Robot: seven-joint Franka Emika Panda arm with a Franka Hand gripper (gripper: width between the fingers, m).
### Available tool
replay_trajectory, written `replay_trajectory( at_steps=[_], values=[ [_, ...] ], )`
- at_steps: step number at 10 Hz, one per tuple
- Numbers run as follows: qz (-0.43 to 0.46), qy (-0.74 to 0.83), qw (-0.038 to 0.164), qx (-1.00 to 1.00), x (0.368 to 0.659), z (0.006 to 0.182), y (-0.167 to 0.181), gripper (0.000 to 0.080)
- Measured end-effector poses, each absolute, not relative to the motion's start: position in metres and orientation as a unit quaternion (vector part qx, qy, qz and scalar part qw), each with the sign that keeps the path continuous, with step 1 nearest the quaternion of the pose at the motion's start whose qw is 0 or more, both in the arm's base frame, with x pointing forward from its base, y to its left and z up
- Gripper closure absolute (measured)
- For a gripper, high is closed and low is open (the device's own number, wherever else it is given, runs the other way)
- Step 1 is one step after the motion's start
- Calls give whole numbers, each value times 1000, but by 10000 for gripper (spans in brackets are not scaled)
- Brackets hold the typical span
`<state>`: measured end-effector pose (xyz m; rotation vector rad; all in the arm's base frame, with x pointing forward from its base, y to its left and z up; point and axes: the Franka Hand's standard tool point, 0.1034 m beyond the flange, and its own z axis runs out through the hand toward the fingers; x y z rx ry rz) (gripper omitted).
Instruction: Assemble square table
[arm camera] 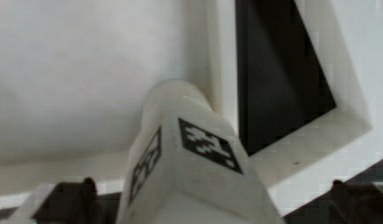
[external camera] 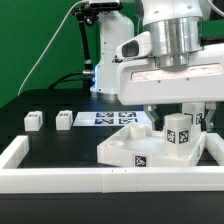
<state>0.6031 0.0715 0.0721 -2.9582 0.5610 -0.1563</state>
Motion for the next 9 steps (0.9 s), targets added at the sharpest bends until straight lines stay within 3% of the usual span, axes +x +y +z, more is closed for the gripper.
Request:
replay_trajectory(
  at_steps=[9],
  values=[
    [-66,-194,12,-979,604,72,66,151]
  ],
)
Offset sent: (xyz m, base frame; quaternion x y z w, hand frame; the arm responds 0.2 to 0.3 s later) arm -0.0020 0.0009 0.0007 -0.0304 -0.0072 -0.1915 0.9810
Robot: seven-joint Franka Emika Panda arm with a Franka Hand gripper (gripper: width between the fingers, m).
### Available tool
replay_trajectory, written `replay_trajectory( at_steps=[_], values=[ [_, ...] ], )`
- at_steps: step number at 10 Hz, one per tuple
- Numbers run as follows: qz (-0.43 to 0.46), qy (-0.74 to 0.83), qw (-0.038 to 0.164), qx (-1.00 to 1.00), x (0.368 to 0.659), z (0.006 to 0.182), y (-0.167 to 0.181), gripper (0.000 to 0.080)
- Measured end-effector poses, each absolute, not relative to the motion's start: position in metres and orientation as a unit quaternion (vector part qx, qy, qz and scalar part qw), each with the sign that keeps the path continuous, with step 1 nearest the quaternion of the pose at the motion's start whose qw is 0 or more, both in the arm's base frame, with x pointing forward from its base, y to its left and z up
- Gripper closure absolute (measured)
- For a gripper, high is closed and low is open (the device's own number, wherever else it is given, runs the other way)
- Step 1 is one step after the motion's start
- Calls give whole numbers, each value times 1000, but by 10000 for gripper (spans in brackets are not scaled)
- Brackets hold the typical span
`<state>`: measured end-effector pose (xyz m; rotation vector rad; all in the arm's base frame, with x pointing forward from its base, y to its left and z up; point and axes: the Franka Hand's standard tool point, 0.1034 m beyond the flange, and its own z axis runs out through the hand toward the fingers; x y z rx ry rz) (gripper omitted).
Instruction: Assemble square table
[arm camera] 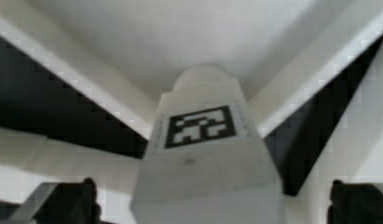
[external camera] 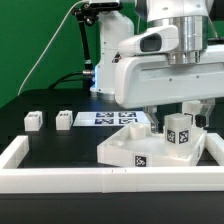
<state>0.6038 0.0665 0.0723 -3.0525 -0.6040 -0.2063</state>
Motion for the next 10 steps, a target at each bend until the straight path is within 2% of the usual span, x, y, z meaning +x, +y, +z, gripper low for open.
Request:
replay_trajectory(
  at_steps=[2,3,4,5,10],
  values=[
    [-68,-199,11,-978,604,72,64,178],
    [-67,-199,11,-978,604,72,63,348],
    [-67,-195,11,-978,604,72,63,348],
    [-67,-187,12,-980,604,71,63,510],
    [-65,-71,21,-995,604,71,64,509]
  ],
)
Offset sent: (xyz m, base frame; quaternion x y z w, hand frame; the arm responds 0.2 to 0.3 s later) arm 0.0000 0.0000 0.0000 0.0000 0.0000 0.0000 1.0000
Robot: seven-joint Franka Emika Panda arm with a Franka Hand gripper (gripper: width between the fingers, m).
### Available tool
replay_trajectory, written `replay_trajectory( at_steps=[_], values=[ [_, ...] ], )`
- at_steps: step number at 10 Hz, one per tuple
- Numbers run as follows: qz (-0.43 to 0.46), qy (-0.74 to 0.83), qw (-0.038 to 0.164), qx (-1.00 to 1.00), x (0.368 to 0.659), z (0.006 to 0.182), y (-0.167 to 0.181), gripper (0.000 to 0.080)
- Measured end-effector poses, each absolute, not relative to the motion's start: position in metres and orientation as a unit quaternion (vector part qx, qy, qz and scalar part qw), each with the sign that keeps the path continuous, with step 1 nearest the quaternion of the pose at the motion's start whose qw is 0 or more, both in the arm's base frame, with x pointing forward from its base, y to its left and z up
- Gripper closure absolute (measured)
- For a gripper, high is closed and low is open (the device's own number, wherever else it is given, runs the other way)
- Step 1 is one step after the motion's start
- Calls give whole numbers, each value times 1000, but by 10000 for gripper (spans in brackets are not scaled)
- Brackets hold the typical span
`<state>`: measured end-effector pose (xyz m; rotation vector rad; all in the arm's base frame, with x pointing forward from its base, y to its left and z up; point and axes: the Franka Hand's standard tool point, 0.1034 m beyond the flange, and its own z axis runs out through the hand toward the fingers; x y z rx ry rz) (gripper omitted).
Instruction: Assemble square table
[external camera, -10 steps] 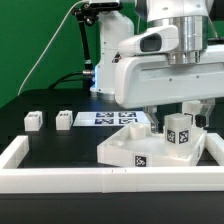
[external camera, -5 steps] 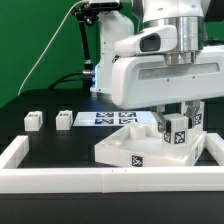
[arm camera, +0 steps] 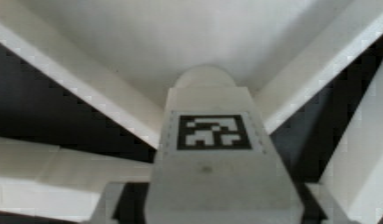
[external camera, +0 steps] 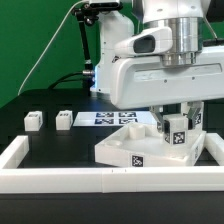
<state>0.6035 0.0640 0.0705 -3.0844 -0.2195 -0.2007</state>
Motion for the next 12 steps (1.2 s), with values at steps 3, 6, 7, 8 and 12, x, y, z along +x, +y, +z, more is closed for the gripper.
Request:
replay_trajectory(
  at_steps=[3,6,7,8,12],
  values=[
    [-62,75,32,-995,603,71,69,509],
    [-61,256,49,-964,604,70,77,509],
    [-59,300,50,-951,603,70,80,509],
    [-55,359,56,-930,603,70,81,509],
    [-44,507,65,-859,602,70,89,507]
  ],
)
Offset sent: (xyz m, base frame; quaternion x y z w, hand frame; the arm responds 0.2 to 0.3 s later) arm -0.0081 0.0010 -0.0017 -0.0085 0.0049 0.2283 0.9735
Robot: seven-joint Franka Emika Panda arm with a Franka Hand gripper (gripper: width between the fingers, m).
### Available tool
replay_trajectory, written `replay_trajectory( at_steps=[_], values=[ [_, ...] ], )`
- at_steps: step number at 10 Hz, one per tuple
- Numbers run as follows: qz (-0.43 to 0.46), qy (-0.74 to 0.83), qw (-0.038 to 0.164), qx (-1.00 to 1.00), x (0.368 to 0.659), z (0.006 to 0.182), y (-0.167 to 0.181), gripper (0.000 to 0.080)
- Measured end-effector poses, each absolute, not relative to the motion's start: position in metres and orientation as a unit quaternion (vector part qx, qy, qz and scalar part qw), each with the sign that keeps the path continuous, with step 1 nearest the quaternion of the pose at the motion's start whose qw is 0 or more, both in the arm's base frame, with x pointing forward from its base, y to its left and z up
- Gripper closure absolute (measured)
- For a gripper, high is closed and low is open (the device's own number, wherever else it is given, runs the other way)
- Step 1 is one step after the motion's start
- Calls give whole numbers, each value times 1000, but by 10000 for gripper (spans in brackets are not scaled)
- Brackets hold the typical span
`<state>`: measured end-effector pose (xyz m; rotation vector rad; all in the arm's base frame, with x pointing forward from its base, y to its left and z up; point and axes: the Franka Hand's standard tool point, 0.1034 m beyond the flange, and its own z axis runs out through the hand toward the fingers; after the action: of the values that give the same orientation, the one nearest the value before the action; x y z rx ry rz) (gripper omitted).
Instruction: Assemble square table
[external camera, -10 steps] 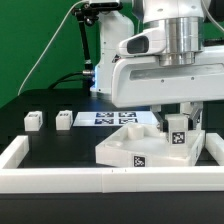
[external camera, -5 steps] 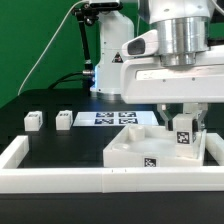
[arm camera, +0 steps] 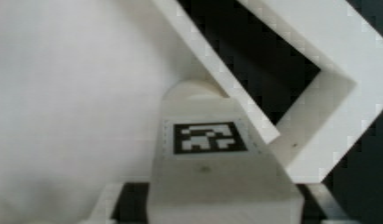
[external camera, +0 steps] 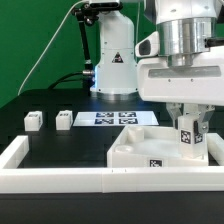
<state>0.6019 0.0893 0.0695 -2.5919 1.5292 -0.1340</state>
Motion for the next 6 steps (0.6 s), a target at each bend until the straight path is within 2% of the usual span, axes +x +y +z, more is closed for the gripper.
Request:
replay_trajectory(
  at_steps=[1,2,3,4,5,6],
  values=[
    [-42,522,67,-849,602,70,90,507],
    [-39,533,72,-842,601,69,92,408],
    [-39,526,72,-847,601,69,92,408],
    [-41,500,71,-862,601,70,92,230],
    [-42,475,70,-876,601,70,95,230],
    [-45,430,69,-899,600,70,98,162]
  ],
)
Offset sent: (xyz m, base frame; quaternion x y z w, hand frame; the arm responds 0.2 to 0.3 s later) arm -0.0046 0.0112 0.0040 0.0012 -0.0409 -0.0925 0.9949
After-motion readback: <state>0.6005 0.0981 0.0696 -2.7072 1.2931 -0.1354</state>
